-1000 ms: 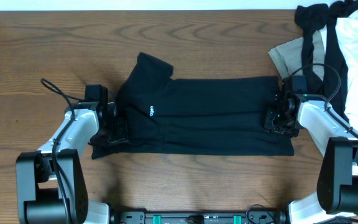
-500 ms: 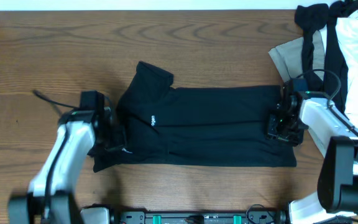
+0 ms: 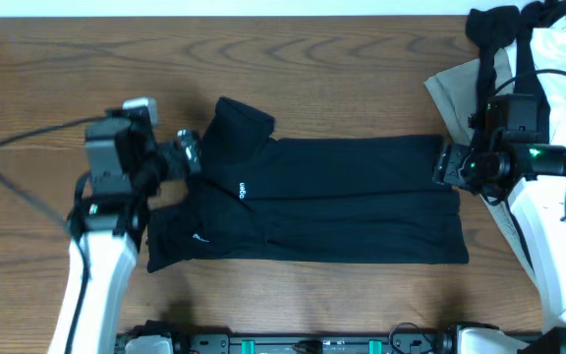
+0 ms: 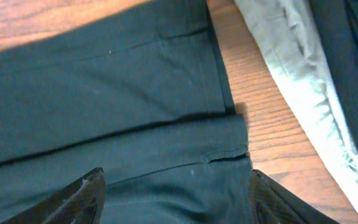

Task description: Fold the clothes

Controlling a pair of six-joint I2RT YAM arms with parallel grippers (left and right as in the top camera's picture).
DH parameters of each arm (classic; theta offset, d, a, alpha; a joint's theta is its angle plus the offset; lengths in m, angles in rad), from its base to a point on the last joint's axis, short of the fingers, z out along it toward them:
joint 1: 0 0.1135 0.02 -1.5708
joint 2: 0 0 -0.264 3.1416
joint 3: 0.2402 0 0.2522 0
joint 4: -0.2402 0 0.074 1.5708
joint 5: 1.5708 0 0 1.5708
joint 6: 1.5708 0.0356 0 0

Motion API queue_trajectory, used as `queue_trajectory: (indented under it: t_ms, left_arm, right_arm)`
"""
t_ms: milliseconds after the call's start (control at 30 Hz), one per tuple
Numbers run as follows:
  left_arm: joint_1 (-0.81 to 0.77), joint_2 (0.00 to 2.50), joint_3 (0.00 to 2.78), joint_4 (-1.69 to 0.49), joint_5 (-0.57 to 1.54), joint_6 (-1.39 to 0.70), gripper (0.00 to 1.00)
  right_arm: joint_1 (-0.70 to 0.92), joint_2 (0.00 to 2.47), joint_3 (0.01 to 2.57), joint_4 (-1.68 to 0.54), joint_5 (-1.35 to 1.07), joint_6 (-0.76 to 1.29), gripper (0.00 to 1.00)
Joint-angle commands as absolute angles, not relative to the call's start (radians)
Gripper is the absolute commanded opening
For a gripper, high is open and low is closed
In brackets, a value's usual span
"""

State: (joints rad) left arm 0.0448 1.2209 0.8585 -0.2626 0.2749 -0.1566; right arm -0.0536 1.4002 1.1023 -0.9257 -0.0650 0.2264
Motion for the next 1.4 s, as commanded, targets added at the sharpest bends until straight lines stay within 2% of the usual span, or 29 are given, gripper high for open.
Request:
queue_trajectory:
  t_ms: [0,300,567,700,867,933,1000,1033,1167,1367]
  left_arm:
    - [0.049,1.424,0.967,-0.239,0.363,-0.081,0.98]
    - [0.049,1.883,1.284,-0.237,0.509,0.007,0.99]
    - [0.044,2.038,1.295,-0.222,0.509,0.007,0.97]
    - [0.024,2.081,1.295,-0.222,0.509,0.007,0.91]
    - [-0.027,2.094,1.293,-0.225,0.508,0.008,0.66]
    - [-0.041,2.094,1.293,-0.222,0.505,0.007,0.49]
    - [-0.043,2.094,1.293,-0.223,0.504,0.007,0.28]
    - [-0.042,2.094,1.293,-0.224,0.504,0.007,0.23]
    - [-0.027,2.093,1.293,-0.238,0.488,-0.002,0.11]
    - [-0.007,2.085,1.294,-0.298,0.448,-0.004,0.11]
  right_arm:
    - [-0.058,1.407,1.099,-0.936,-0.08,0.2,0.72]
    - [-0.058,1.407,1.098,-0.954,-0.079,0.2,0.72]
    - [-0.058,1.407,1.098,-0.958,-0.08,0.201,0.71]
    - [-0.058,1.407,1.098,-0.959,-0.08,0.201,0.71]
    - [-0.058,1.407,1.098,-0.957,-0.08,0.206,0.71]
    - [-0.058,1.407,1.098,-0.957,-0.08,0.205,0.7]
    - [-0.058,1.407,1.098,-0.96,-0.08,0.205,0.7]
    - [-0.058,1.407,1.098,-0.962,-0.08,0.205,0.7]
    - [-0.058,1.408,1.098,-0.955,-0.08,0.205,0.69]
    - [-0.058,1.454,1.097,-0.86,-0.084,0.184,0.66]
